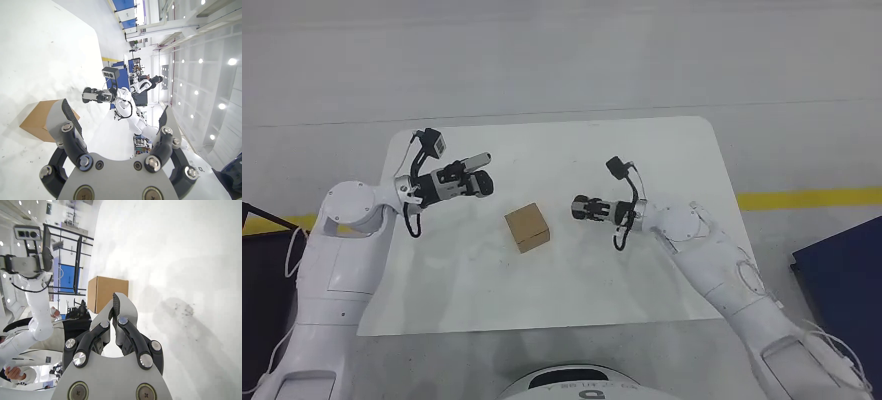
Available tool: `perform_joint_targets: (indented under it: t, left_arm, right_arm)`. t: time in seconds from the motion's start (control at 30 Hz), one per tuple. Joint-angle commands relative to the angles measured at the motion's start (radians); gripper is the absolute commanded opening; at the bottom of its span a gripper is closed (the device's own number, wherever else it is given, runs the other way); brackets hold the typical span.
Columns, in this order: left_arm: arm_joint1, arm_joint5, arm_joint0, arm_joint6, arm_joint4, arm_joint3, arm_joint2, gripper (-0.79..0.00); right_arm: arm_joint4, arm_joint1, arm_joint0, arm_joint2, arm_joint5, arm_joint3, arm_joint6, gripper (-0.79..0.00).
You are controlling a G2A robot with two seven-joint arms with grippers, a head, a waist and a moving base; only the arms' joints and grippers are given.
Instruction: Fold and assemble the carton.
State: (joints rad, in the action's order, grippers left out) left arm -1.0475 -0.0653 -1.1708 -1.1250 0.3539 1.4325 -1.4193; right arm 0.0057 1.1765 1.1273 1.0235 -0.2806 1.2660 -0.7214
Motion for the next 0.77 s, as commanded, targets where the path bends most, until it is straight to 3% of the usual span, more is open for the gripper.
perform_joint_targets:
  t: [0.0, 0.03, 0.07, 0.1, 0.13, 0.17, 0.23, 0.47, 0.6, 0.73]
  left_arm:
    - [-0.002, -0.004, 0.006, 0.02, 0.029, -0.003, 0.001, 0.0]
    - [-0.003, -0.004, 0.006, 0.024, 0.038, -0.005, 0.0, 0.0]
    - [-0.003, -0.004, 0.006, 0.024, 0.038, -0.005, 0.0, 0.0]
    - [-0.003, -0.004, 0.006, 0.024, 0.038, -0.005, 0.0, 0.0]
    - [-0.003, -0.004, 0.006, 0.024, 0.038, -0.005, 0.0, 0.0]
    - [-0.003, -0.004, 0.006, 0.025, 0.041, -0.005, 0.0, 0.0]
    - [-0.003, -0.004, 0.006, 0.025, 0.038, -0.005, 0.0, -0.001]
    - [-0.003, -0.004, 0.006, 0.024, 0.038, -0.005, 0.0, 0.0]
    - [-0.003, -0.004, 0.006, 0.024, 0.038, -0.005, 0.0, 0.0]
    - [-0.003, -0.004, 0.006, 0.024, 0.038, -0.005, 0.0, 0.0]
  right_arm:
    - [0.022, -0.015, 0.053, 0.08, -0.068, 0.038, 0.081, -0.785]
    - [0.025, -0.022, 0.08, 0.118, -0.106, 0.058, 0.117, -0.779]
    - [0.014, -0.029, 0.108, 0.151, -0.139, 0.078, 0.145, -0.634]
    - [-0.007, -0.034, 0.123, 0.174, -0.154, 0.092, 0.167, -0.135]
    - [-0.007, -0.034, 0.123, 0.174, -0.154, 0.092, 0.167, 0.0]
    - [-0.004, -0.034, 0.123, 0.172, -0.153, 0.091, 0.169, -0.77]
    - [-0.01, -0.035, 0.126, 0.18, -0.157, 0.095, 0.174, -0.682]
    - [-0.006, -0.034, 0.123, 0.173, -0.154, 0.092, 0.167, -0.239]
    - [-0.006, -0.034, 0.123, 0.173, -0.154, 0.092, 0.167, -0.082]
    - [-0.006, -0.034, 0.123, 0.173, -0.154, 0.092, 0.167, -0.01]
